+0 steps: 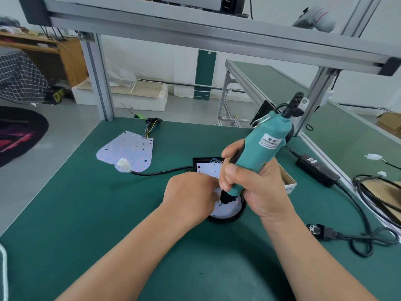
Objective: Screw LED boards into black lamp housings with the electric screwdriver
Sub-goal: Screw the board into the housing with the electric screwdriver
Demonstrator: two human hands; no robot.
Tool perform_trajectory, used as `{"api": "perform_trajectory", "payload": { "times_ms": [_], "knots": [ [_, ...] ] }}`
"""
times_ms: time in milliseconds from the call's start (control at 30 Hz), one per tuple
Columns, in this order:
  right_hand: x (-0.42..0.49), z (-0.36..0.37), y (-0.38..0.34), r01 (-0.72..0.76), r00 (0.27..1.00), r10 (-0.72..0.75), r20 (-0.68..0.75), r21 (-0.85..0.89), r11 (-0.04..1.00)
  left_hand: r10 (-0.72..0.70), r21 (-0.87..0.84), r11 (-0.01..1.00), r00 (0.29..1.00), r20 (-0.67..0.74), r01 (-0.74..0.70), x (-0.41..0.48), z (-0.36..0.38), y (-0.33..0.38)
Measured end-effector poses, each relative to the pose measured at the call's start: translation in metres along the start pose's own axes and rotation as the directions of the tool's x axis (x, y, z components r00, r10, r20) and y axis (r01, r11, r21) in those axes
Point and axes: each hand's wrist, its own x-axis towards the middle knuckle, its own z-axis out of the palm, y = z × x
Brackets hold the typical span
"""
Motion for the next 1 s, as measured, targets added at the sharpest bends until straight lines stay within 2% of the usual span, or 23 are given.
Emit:
{"api": "perform_trajectory", "payload": {
  "times_ms": [133,233,300,367,500,600,700,833,1000],
  "knots": [
    [-0.003,0.006,-0.004,0.038,0.998,-0.038,0.059,0.004,0.999,-0.033,-0.034,0.999,0.999,-0.007,0.033,-0.002,-0.001,0.001],
    [0.0,0.005,-0.011,0.089,0.995,-0.093,0.031,0.118,0.989,-0.018,-0.071,0.997,0.999,0.031,0.02,0.0,-0.002,-0.001],
    [0.003,0.002,-0.014,0.081,0.995,-0.063,-0.075,0.257,0.963,-0.018,-0.163,0.986,1.0,-0.004,0.017,0.0,0.002,-0.005],
    [0.005,-0.005,-0.015,0.055,0.974,0.032,-0.222,0.376,0.925,-0.073,-0.273,0.96,0.997,-0.038,0.06,-0.001,0.005,-0.011],
    [0.01,-0.025,-0.012,0.091,0.86,0.203,-0.469,0.531,0.842,-0.254,-0.415,0.891,0.96,-0.12,0.184,0.003,0.001,-0.027],
    [0.012,-0.035,-0.008,0.131,0.793,0.266,-0.548,0.58,0.804,-0.332,-0.388,0.872,0.943,-0.024,0.298,0.006,-0.003,-0.036],
    [0.013,-0.038,-0.003,0.132,0.771,0.287,-0.568,0.584,0.801,-0.303,-0.335,0.892,0.951,0.056,0.304,0.005,-0.004,-0.033],
    [0.013,-0.038,0.002,0.092,0.758,0.325,-0.565,0.587,0.805,-0.312,-0.389,0.862,0.945,0.1,0.325,0.002,-0.009,-0.035],
    [0.013,-0.035,0.005,0.06,0.75,0.365,-0.552,0.606,0.793,-0.268,-0.39,0.871,0.954,0.131,0.298,-0.006,-0.017,-0.046]
  ]
}}
